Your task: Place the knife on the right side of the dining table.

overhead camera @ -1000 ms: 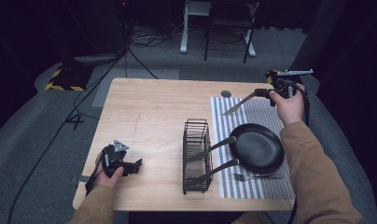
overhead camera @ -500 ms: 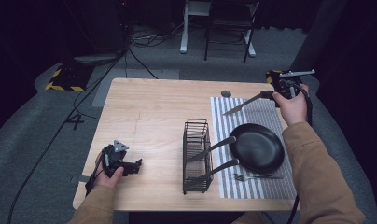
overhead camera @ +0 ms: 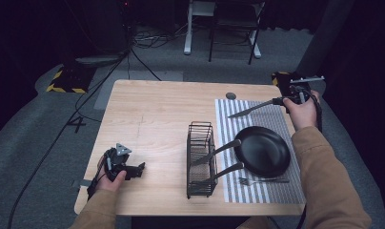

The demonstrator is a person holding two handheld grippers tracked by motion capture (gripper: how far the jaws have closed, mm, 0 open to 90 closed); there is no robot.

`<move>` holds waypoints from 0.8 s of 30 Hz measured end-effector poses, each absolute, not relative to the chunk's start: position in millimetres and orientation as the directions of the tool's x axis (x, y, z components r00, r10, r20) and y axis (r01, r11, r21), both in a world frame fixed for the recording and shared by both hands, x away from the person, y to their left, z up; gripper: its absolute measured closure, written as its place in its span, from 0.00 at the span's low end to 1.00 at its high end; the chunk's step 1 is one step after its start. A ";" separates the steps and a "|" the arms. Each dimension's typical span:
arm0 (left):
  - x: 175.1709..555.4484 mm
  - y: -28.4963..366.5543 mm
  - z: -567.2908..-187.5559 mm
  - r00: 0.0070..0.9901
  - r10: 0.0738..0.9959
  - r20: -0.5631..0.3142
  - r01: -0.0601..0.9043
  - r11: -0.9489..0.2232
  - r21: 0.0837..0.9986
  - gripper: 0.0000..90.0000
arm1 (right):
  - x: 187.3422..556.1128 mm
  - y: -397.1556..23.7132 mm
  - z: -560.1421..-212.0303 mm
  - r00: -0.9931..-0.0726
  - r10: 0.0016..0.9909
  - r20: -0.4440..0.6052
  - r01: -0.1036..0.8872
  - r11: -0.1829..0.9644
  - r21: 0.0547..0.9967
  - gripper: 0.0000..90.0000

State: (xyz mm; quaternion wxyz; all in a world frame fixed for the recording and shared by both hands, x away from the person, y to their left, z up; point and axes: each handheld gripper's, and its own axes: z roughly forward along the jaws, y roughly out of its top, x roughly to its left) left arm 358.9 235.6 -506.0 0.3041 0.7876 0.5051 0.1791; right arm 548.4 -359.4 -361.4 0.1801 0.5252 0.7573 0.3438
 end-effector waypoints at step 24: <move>358.9 235.6 -506.0 0.425 0.905 -0.025 0.687 -0.305 0.660 0.00 | 562.8 -390.8 -400.4 -0.305 0.940 0.154 0.742 0.133 0.657 0.70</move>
